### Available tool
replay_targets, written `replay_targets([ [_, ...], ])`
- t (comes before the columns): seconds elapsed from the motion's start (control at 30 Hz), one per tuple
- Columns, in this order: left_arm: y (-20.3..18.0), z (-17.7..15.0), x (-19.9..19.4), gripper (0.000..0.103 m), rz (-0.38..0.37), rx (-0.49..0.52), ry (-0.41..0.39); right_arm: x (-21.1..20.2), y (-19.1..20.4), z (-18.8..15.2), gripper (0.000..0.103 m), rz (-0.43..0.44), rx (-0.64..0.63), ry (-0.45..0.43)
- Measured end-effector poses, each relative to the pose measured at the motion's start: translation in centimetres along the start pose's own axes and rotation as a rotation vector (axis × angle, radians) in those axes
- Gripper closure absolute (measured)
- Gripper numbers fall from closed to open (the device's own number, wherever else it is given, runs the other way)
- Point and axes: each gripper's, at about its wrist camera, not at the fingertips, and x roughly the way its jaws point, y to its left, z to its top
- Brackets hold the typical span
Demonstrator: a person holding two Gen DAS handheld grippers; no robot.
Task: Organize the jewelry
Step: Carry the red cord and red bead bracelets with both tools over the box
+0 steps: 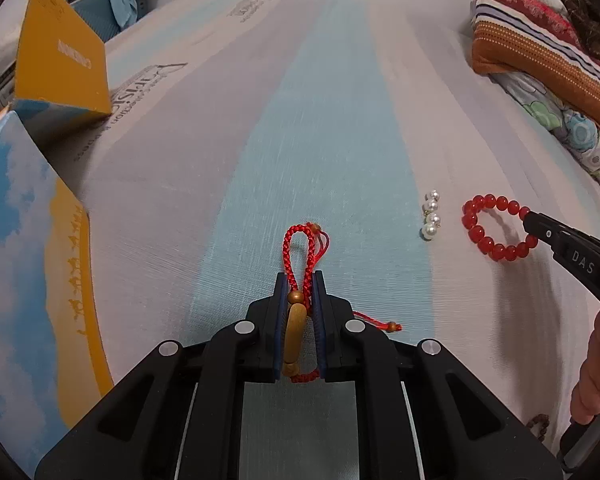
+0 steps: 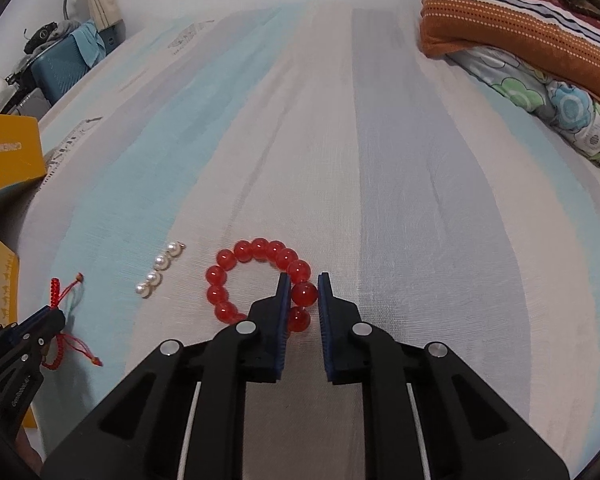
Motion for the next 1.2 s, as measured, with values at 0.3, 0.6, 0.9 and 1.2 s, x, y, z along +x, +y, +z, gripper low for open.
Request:
replay_targets([
  [0.3, -0.1, 0.0, -1.4, 0.092, -0.009, -0.001, -0.018, -2.0, 0.3, 0.2, 0.090, 0.007, 0.000, -0.033],
  [0.6, -0.6, -0.2, -3.5, 0.092, -0.016, 0.003, -0.040, -4.2, 0.3, 0.2, 0.090, 0.012, 0.004, -0.056],
  [0.9, -0.3, -1.1, -6.9, 0.092, -0.019, 0.010, -0.074, -7.3, 0.9, -0.5, 0.090, 0.025, 0.010, -0.085],
  [1.2, -0.5, -1.4, -9.8, 0.092, -0.030, 0.027, -0.078, -10.8, 1.6, -1.9, 0.090, 0.060, 0.021, -0.094],
])
